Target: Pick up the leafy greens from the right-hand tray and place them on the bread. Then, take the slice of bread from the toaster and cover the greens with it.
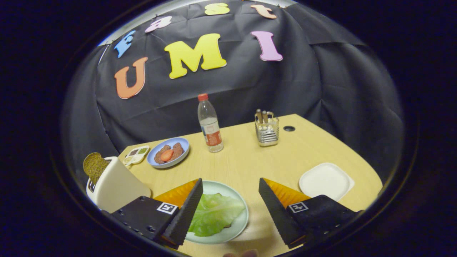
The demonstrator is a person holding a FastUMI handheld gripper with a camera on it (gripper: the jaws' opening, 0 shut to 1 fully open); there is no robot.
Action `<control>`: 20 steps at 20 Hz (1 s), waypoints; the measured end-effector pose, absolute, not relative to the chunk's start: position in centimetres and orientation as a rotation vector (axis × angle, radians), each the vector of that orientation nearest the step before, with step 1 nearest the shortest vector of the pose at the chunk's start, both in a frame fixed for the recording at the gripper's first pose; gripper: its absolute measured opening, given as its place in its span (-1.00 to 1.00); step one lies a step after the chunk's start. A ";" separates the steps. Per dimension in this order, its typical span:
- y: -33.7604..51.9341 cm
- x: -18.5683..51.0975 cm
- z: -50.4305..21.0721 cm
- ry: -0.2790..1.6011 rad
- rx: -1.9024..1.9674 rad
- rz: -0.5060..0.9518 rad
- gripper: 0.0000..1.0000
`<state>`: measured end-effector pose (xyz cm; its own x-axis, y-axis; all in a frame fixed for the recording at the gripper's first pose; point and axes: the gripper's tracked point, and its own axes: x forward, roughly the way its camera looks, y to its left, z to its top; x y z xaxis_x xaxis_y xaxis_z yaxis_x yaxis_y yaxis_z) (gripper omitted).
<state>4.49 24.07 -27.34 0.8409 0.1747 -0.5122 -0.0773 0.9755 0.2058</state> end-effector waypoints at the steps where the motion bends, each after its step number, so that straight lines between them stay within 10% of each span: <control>1: 23.8 4.2 -26.0 0.537 0.161 0.133 0.93; 20: 45.0 -5.2 -11.5 0.400 0.046 0.335 0.92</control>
<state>-5.18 45.00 -11.48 0.8669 0.3294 -0.3740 -0.3113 0.9439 0.1099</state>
